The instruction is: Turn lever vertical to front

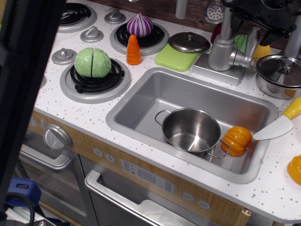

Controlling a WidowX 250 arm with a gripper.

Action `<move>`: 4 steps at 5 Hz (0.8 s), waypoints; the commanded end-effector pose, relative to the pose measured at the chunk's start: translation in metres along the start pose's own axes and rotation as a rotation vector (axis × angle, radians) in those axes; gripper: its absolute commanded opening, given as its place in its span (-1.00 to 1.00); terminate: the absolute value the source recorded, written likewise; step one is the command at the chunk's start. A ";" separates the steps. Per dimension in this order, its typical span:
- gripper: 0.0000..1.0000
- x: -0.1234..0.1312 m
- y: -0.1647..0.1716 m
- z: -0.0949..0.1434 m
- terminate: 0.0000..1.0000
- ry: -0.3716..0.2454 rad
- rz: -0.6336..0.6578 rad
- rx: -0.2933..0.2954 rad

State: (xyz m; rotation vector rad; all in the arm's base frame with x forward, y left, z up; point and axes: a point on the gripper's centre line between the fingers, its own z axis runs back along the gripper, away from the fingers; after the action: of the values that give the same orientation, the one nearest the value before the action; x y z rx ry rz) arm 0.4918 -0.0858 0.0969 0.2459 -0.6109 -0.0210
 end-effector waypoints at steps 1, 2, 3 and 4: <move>-1.00 0.018 0.005 0.016 -1.00 -0.063 0.044 0.002; -1.00 0.012 0.001 0.017 -1.00 -0.063 0.064 0.004; -1.00 0.003 -0.008 0.021 -1.00 -0.032 0.099 -0.008; -1.00 -0.012 -0.017 0.030 -1.00 0.044 0.118 -0.016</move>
State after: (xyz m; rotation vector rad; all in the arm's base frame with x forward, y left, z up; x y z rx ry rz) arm 0.4597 -0.0992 0.0812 0.1873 -0.4956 0.1083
